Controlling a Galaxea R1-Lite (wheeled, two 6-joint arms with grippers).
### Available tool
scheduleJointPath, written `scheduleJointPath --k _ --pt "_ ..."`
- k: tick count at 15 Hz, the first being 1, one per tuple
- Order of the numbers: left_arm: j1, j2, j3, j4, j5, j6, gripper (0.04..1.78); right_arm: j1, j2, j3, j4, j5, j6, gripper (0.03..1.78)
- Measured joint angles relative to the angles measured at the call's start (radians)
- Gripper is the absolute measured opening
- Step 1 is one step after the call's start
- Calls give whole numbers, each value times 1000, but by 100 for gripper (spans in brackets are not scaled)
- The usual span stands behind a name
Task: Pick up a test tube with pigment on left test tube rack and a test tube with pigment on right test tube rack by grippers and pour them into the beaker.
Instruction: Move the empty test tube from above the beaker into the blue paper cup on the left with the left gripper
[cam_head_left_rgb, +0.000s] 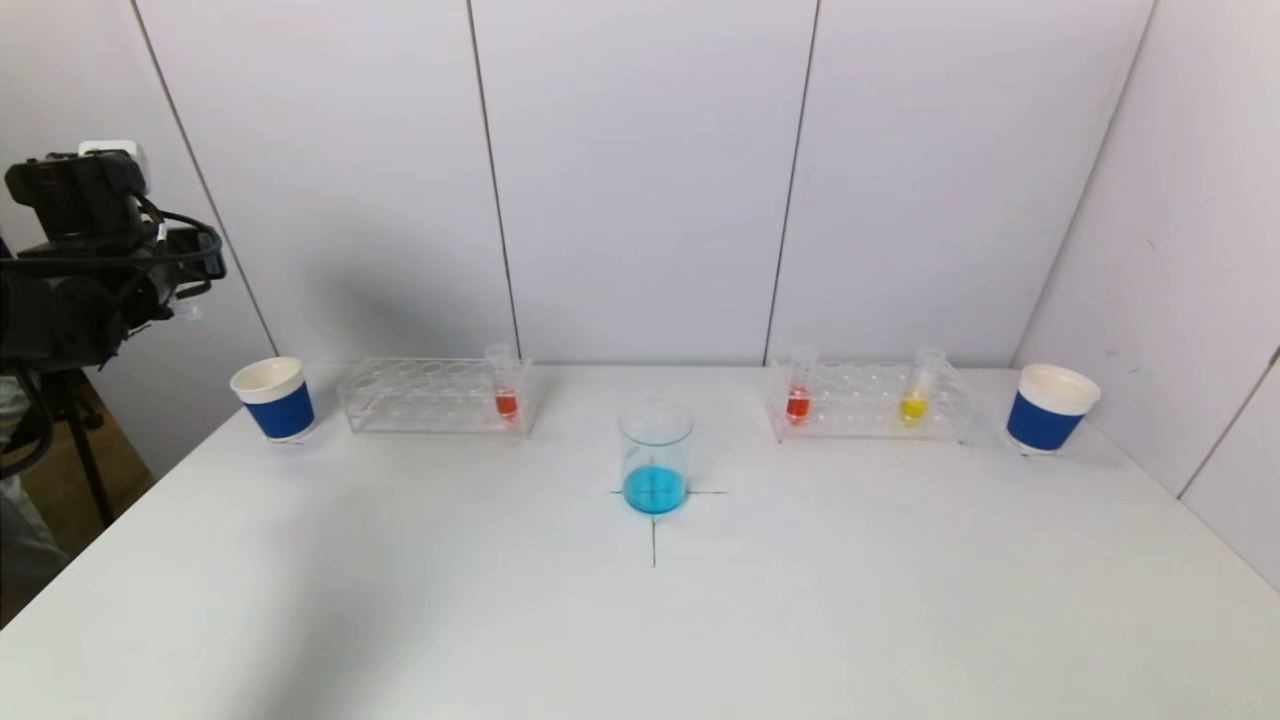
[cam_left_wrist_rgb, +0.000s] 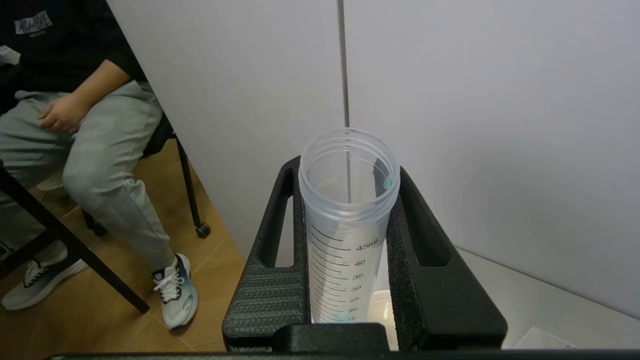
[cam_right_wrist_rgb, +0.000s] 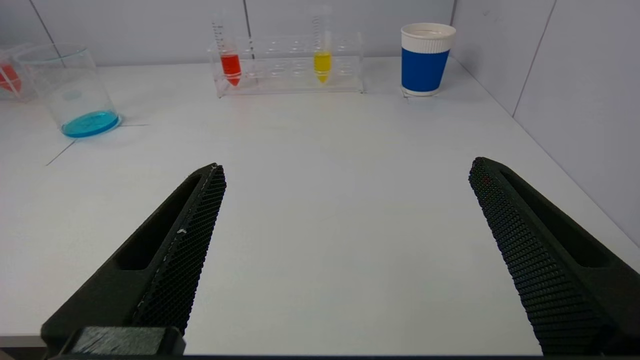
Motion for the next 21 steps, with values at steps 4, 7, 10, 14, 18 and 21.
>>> scheduleJointPath --k 4,7,10,14,18,21 --pt "-4 79 -20 -4 -21 -44 45 0 0 0 0 0 0 177" --pt "-17 109 -4 -23 -37 -66 45 0 0 0 0 0 0 177" --pt "-32 125 37 -81 -36 -67 45 0 0 0 0 0 0 177" --pt "-35 149 91 -151 -34 -66 45 0 0 0 0 0 0 177" --pt "-35 172 131 -190 -35 -65 45 0 0 0 0 0 0 177" --pt "-35 183 151 -207 -36 -66 45 0 0 0 0 0 0 177"
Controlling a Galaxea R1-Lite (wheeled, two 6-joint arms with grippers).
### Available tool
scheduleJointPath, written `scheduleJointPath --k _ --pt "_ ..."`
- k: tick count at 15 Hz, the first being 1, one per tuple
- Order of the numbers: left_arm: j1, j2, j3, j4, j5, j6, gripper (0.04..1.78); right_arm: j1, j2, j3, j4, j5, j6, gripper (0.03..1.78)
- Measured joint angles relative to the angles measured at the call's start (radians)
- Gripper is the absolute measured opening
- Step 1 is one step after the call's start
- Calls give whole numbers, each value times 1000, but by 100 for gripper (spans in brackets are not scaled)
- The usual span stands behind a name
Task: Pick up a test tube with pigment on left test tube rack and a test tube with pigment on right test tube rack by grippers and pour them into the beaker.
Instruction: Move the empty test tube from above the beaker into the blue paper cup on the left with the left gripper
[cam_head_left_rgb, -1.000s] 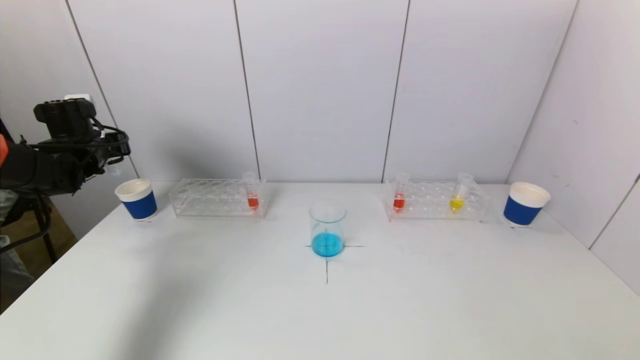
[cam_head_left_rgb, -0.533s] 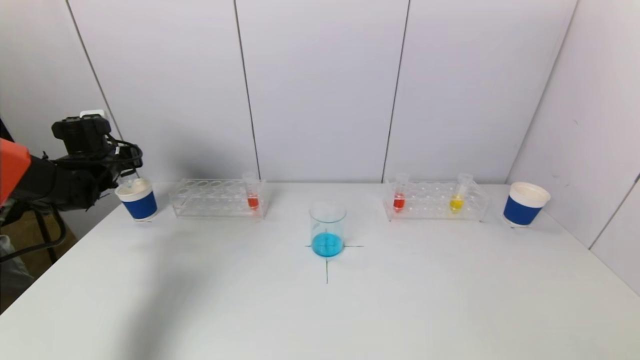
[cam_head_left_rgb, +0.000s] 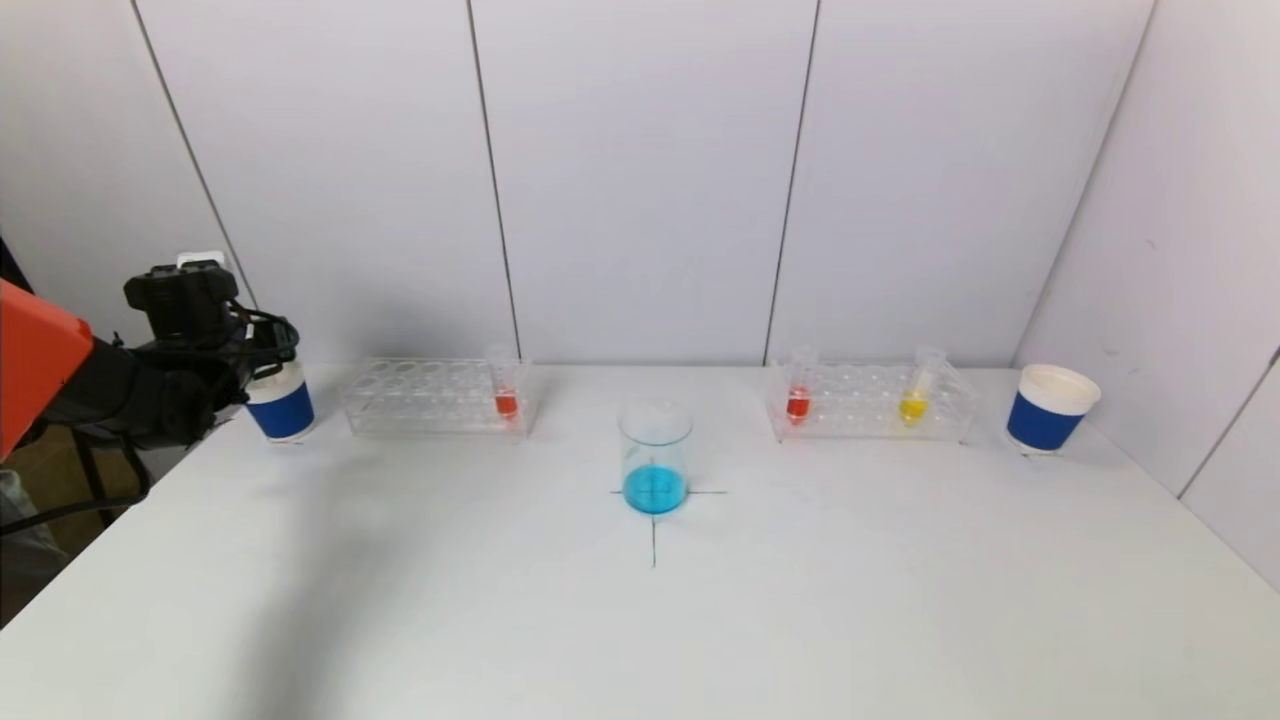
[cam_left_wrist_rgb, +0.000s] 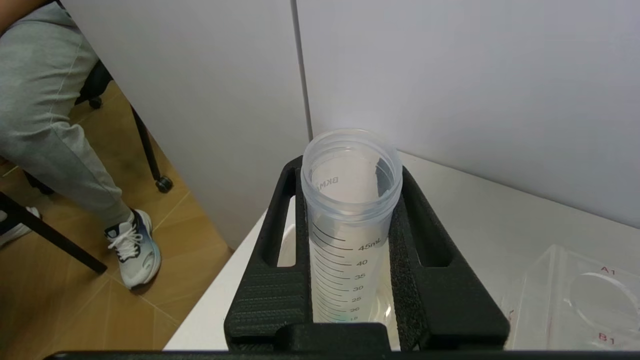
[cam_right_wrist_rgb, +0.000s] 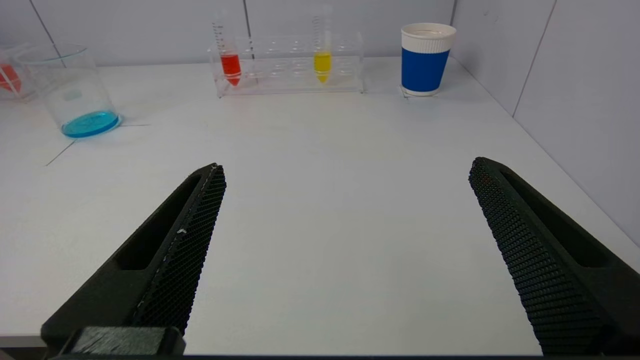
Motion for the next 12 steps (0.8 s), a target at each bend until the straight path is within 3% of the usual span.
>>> scheduleJointPath --k 12 --pt "3 27 24 -47 -2 3 45 0 0 0 0 0 0 177"
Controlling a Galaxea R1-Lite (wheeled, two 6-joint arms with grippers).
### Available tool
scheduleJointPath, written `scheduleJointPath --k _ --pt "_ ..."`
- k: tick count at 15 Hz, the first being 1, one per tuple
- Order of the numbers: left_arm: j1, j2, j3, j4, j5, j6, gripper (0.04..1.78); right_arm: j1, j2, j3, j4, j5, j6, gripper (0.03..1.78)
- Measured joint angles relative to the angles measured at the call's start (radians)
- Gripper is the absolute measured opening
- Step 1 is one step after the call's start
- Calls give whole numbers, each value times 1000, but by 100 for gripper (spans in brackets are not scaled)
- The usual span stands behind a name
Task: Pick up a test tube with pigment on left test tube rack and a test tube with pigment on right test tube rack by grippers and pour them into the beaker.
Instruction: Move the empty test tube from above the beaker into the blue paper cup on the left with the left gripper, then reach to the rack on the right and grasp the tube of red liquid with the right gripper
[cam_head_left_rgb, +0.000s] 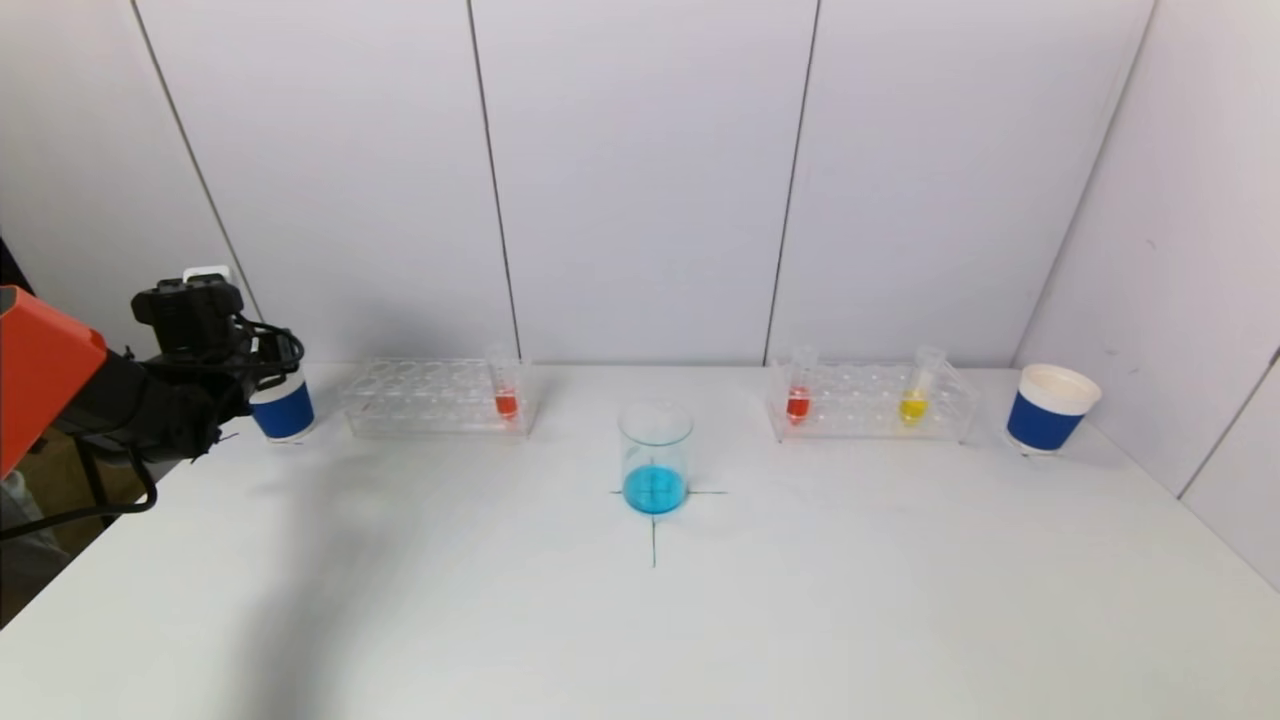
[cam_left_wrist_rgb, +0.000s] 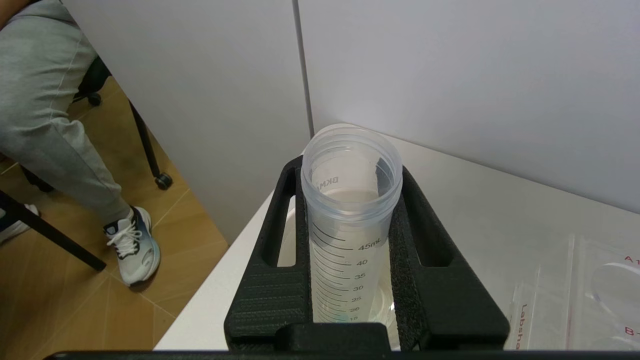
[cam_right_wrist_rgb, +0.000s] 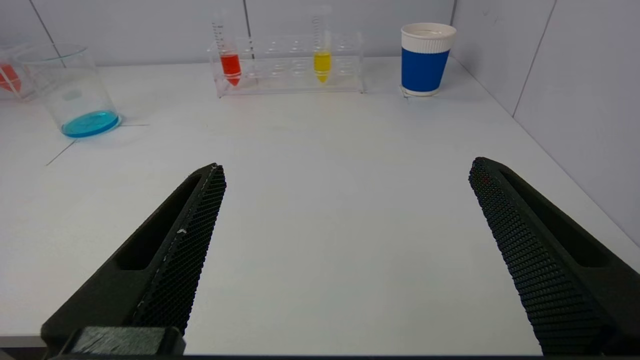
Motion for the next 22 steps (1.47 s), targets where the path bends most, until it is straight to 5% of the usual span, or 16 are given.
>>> scheduleJointPath --k 8,17,22 --pt "0 -2 -1 -1 0 1 54 0 0 0 0 0 0 177" --pt "0 -6 0 0 -1 1 167 0 0 0 0 0 0 177" --pt "0 -52 2 16 -28 1 177 0 0 0 0 0 0 177"
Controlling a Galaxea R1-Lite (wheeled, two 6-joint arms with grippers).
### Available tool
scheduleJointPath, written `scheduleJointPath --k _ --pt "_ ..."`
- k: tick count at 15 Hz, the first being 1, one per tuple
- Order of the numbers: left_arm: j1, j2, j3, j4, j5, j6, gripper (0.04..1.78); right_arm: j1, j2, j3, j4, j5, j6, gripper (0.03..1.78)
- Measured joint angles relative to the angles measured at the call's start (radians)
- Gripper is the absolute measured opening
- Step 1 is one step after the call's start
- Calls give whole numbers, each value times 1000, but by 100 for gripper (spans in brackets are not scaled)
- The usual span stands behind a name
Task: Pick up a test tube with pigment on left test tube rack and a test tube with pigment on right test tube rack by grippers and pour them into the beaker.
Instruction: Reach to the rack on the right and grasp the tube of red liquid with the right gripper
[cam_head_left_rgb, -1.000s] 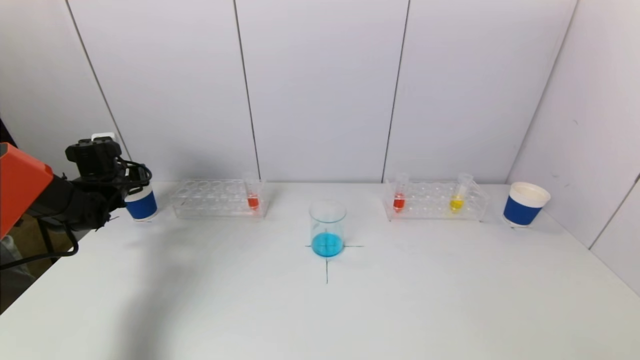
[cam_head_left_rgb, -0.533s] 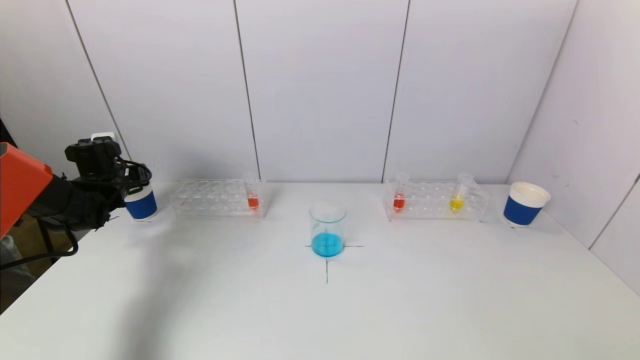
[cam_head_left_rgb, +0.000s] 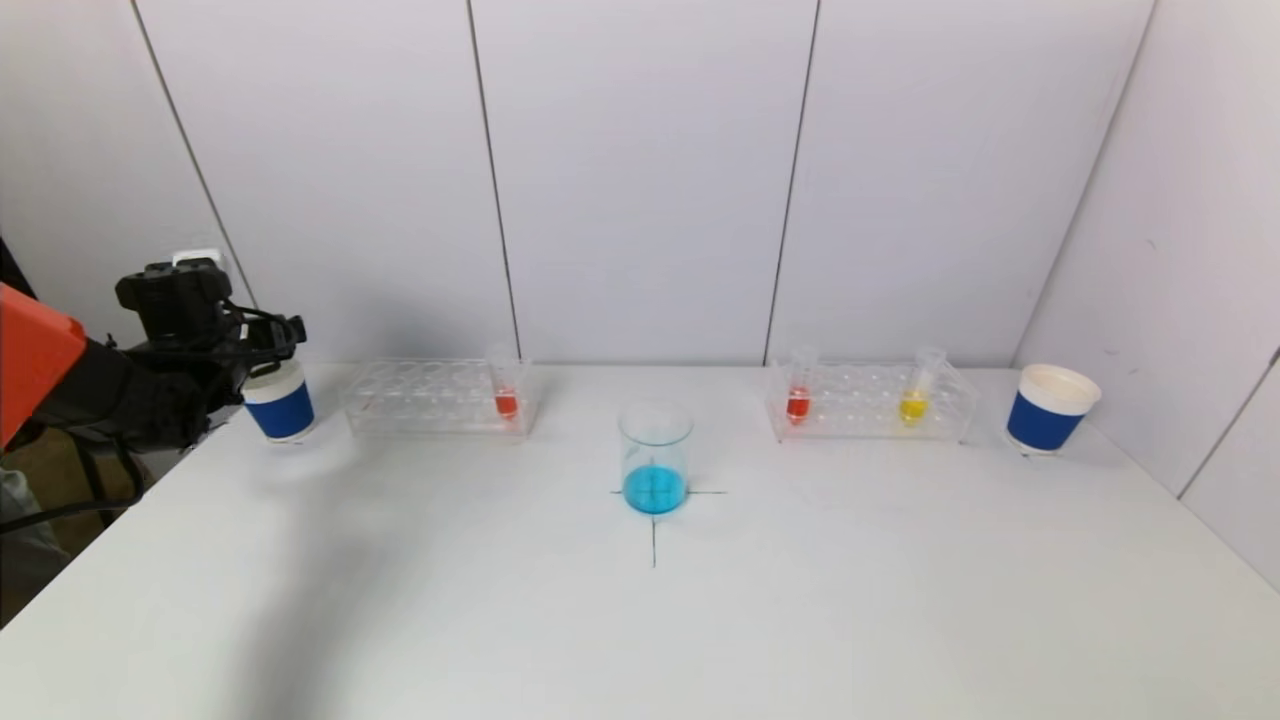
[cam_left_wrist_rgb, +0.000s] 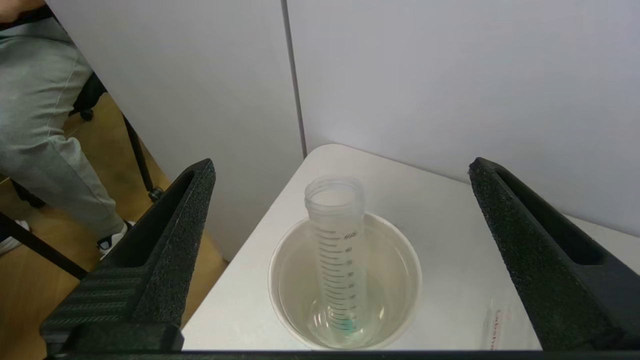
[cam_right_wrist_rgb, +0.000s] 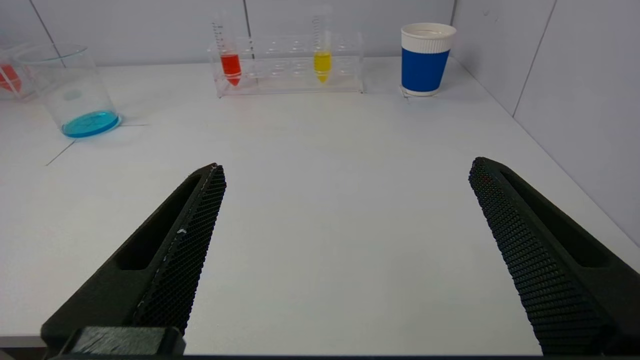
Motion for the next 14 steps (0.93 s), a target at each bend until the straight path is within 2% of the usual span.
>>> scheduleJointPath --k 7,14 --pt "-48 -260 138 53 -49 2 176 0 0 0 0 0 0 177" --pt "-125 -733 516 78 -49 23 176 0 0 0 0 0 0 177"
